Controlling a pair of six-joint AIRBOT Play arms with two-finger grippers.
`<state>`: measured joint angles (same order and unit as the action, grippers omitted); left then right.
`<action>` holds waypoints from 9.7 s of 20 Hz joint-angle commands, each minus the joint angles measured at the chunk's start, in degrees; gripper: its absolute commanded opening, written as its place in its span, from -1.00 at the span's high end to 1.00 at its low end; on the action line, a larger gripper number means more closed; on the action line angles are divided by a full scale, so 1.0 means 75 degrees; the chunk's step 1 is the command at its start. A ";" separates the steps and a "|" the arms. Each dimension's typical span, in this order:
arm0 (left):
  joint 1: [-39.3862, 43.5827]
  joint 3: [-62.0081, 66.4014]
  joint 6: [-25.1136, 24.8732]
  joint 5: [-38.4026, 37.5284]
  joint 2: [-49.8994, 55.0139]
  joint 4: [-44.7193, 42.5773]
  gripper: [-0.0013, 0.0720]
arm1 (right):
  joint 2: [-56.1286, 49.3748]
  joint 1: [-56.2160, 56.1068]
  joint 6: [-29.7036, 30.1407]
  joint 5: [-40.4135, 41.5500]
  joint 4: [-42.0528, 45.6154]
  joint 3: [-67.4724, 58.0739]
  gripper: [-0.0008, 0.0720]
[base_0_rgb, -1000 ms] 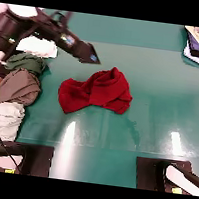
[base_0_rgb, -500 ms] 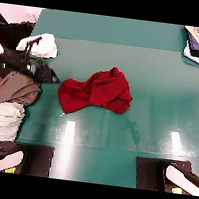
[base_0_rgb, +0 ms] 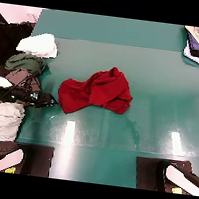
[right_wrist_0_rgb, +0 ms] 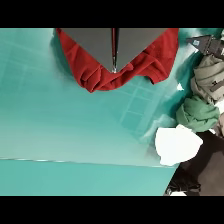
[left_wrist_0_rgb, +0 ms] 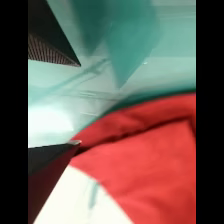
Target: Fold the shirts.
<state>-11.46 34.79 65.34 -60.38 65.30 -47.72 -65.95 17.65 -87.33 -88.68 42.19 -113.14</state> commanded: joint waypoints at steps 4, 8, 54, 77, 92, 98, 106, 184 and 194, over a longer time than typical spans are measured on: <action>-0.0023 -0.0283 -0.0670 0.0839 0.0417 0.1760 -0.51 | 0.0003 -0.0020 -0.0003 0.0000 -0.0009 0.0000 0.94; -0.0023 -0.0280 -0.0720 0.0883 0.0638 0.2037 -0.51 | 0.0003 -0.0020 -0.0006 -0.0003 -0.0009 0.0000 0.94; -0.0481 0.3375 -0.0729 -0.0982 0.0323 0.1818 0.90 | 0.0044 -0.6169 -0.1810 0.6913 0.2095 0.7326 0.94; -0.0536 0.9827 0.0697 -0.1743 -0.2110 0.1734 0.90 | 0.2346 0.0644 -0.0807 -0.0705 0.2104 0.1483 0.94; -0.0516 0.1227 -0.0175 -0.1207 -0.1999 0.1215 0.90 | -0.0944 -0.1466 0.0117 0.3124 0.2124 0.4989 -0.54; -0.0516 0.1227 -0.0172 -0.1192 -0.1999 0.1212 0.90 | -0.0338 -0.0968 0.0533 0.1652 0.2122 0.6207 -0.23; -0.0516 0.1227 -0.0166 -0.1043 -0.1999 0.1212 0.90 | 0.0557 -0.3713 0.0504 0.4316 0.1772 0.9783 -0.23; -0.0428 0.0880 0.0621 -0.1486 0.0440 -0.0903 -0.35 | -0.0245 -0.0831 0.0659 0.1868 0.3101 0.5764 -0.03; -0.0405 -0.0676 0.0070 -0.0425 0.0318 0.0493 -0.35 | 0.0525 -0.0831 0.0659 0.1979 0.3104 0.6373 -0.03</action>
<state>-14.70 31.55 66.22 -65.93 67.85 -44.82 -63.02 11.40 -82.37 -73.43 65.49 -65.87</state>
